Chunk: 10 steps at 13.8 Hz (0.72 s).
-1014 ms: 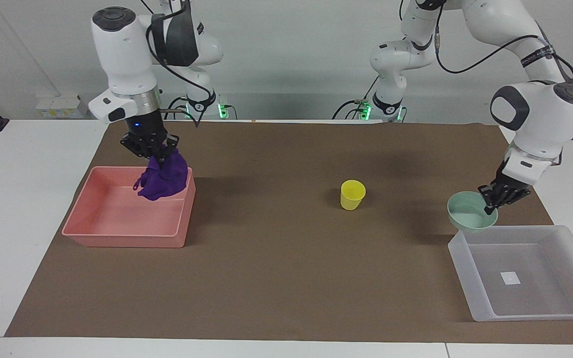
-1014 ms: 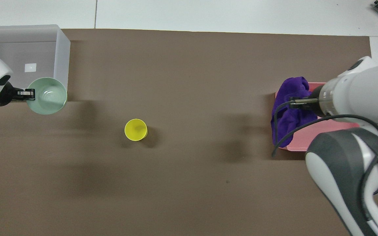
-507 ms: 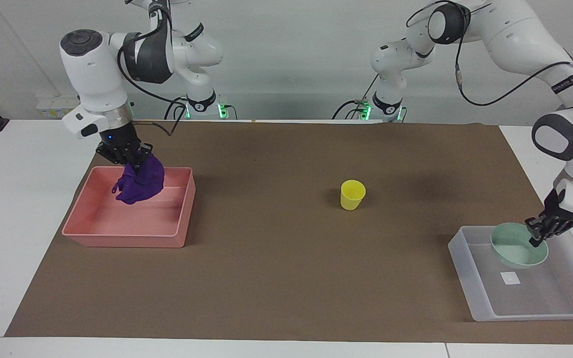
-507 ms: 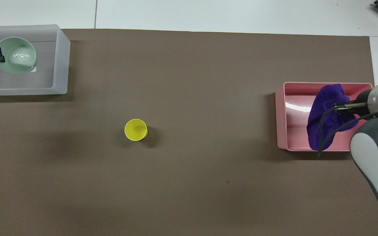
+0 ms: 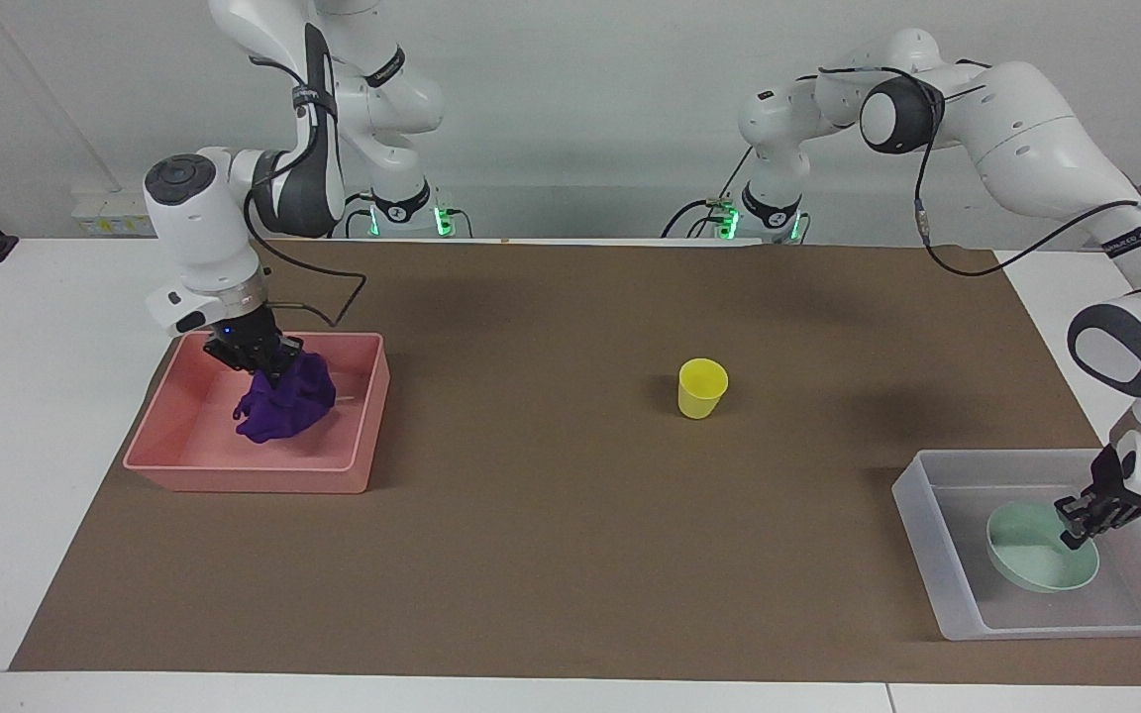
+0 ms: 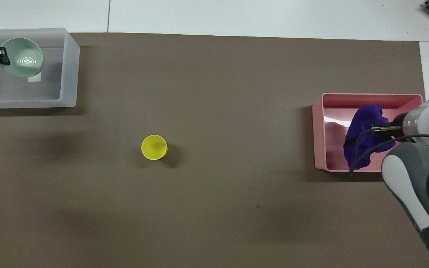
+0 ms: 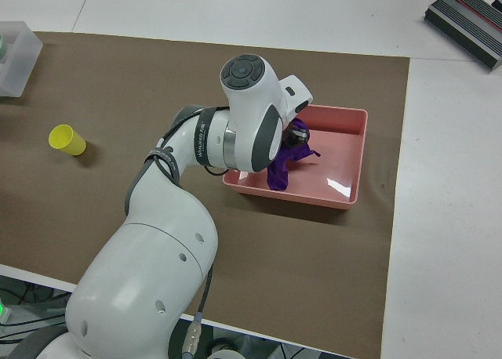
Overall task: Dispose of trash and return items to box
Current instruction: 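Lower the cloth into the pink bin while the left gripper places the bowl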
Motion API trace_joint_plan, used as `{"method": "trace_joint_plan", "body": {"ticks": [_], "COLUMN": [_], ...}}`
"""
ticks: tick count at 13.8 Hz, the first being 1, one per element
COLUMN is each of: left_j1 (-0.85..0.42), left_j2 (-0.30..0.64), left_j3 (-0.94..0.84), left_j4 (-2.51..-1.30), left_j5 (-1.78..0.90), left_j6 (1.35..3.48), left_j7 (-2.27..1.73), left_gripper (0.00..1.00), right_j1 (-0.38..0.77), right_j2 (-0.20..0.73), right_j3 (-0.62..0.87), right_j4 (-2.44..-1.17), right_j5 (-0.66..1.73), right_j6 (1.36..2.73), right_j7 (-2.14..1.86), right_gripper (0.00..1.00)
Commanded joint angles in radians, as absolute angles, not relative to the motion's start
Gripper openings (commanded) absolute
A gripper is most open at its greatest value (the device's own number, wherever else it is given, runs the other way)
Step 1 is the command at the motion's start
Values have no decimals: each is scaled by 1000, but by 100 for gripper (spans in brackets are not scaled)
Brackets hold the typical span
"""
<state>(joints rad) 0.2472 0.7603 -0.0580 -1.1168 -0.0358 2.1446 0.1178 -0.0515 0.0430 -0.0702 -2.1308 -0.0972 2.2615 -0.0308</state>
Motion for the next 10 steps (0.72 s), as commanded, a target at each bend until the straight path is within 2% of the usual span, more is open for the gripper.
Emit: {"method": "trace_joint_plan", "body": {"ticks": [1, 4, 9, 10], "left_j1": [253, 242, 248, 250], "left_j2": [810, 812, 784, 782], "left_j3": [-63, -54, -54, -54], "left_j4": [-1078, -1143, -1215, -1215], "left_j5": [-37, -34, -29, -29], "left_j6": [2181, 2244, 2296, 2289], "left_j7": [126, 123, 123, 123], "left_gripper": [0, 0, 0, 12], "right_j1": [-57, -48, -37, -35], "right_j2": [48, 31, -1, -6], "right_j3": [-57, -45, -35, -32], "right_j4": [-2145, -2122, -1952, -1907], "right_j5": [-89, -91, -84, -63], "right_j6": [2284, 2255, 2025, 1975], "right_j7": [26, 92, 97, 98], "right_gripper": [100, 100, 100, 100]}}
